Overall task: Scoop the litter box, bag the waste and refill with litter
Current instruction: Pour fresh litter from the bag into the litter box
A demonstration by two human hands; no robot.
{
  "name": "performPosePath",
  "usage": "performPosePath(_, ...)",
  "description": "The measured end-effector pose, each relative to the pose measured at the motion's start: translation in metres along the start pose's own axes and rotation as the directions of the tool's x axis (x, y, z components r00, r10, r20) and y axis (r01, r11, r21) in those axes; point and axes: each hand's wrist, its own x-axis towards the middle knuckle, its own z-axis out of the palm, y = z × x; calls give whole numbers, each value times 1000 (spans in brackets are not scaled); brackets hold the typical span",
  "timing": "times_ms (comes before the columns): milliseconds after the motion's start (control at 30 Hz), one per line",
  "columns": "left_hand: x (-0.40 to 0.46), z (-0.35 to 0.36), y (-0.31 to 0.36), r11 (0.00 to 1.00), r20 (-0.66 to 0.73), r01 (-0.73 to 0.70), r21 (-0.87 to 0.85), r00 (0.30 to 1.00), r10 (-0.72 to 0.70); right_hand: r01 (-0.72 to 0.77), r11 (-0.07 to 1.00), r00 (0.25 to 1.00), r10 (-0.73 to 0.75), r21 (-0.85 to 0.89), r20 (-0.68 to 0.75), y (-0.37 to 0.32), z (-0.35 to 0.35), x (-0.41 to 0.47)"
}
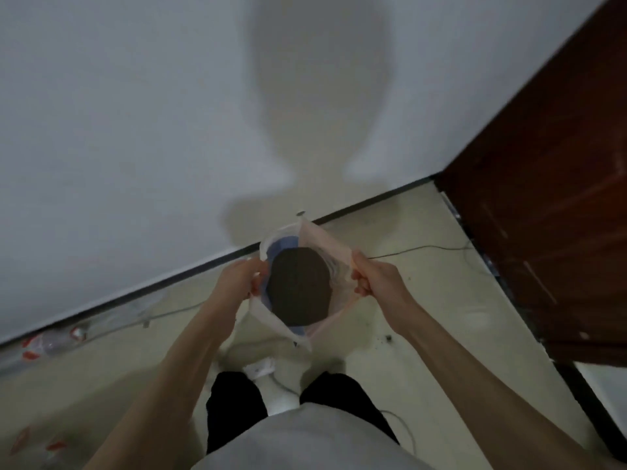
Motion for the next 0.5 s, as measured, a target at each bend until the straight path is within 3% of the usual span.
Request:
performPosePath(233, -7, 188, 55, 968, 302, -34, 249, 952, -44, -96, 976, 938, 155, 197, -311, 37, -172, -40)
performPosePath(400, -21, 321, 76, 862, 555, -205, 463, 825, -102, -58, 910, 778, 298, 409, -552, 90, -263, -83)
performPosePath(500, -39, 397, 85, 793, 678, -322, 517, 720, -149, -27, 853, 669, 403, 522, -625, 117, -304, -110)
